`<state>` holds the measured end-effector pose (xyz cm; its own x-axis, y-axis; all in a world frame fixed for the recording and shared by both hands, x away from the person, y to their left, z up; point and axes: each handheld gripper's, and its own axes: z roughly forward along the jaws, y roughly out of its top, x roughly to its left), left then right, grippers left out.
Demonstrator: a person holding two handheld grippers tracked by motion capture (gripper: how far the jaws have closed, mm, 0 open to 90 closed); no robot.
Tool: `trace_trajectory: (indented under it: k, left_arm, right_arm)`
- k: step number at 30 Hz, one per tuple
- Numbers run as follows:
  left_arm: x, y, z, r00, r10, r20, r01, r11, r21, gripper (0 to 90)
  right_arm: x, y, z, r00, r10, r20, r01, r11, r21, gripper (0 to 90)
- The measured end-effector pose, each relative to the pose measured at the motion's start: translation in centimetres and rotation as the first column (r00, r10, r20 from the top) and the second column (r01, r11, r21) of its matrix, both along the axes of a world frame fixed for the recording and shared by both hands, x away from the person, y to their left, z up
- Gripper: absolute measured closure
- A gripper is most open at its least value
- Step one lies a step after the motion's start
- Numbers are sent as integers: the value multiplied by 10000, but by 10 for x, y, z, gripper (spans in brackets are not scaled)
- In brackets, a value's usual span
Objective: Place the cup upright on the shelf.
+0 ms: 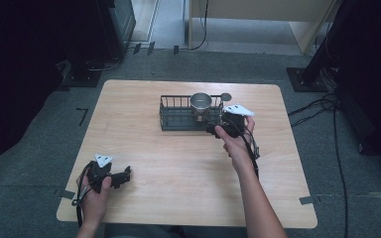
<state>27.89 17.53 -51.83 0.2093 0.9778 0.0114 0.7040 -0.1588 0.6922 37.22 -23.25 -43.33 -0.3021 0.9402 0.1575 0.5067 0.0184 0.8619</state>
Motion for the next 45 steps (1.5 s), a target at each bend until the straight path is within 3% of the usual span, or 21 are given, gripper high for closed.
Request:
trace_trajectory:
  k: [24, 38, 45]
  left_arm:
    - [0, 0, 0, 10000, -12, -14, 12, 10000, 12, 37]
    - [0, 0, 0, 10000, -10, -12, 10, 10000, 12, 37]
    - [0, 0, 0, 10000, -10, -13, 10, 10000, 10, 37]
  right_arm:
    - [-29, -39, -50, 9908, -1000, -909, 1051, 9930, 543, 129]
    - [-48, -60, -72, 9815, -1385, -1325, 1456, 9883, 455, 131]
    - [-60, -71, -78, 9801, -1520, -1278, 1585, 9864, 426, 133]
